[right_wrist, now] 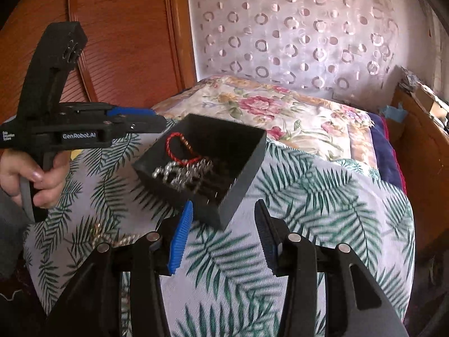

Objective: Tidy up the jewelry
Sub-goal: 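Open both grippers to release the pieces into the black box, then move both grippers back over the jewelry dish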

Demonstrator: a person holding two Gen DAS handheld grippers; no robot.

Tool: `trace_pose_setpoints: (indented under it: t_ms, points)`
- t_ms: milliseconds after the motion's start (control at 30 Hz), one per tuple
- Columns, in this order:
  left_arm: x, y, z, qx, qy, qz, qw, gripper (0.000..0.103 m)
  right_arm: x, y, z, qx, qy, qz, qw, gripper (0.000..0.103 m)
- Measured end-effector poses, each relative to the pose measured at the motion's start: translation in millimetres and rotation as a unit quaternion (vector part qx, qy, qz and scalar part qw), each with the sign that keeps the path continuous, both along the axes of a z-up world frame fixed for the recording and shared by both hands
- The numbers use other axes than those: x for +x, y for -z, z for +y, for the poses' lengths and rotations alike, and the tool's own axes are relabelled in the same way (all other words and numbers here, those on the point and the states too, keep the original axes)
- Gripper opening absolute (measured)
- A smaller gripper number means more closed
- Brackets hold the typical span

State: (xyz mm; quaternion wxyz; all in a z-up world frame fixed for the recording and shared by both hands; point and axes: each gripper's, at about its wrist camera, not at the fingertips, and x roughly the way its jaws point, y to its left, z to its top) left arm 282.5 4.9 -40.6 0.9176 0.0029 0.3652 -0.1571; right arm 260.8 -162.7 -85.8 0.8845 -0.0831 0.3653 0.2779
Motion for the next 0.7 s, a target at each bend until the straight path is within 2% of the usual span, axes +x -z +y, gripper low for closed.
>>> trace_pose_setpoints:
  t_ms: [133, 700]
  points:
    - [-25, 8, 9, -0.001, -0.011, 0.0, 0.9999, 0.062, -23, 7, -2, 0.001, 0.002, 0.0, 1.0, 0.048]
    - [-138, 48, 25, -0.015, -0.015, 0.008, 0.9997, 0.066, -108, 44, -1, 0.0, 0.012, 0.008, 1.0, 0.048]
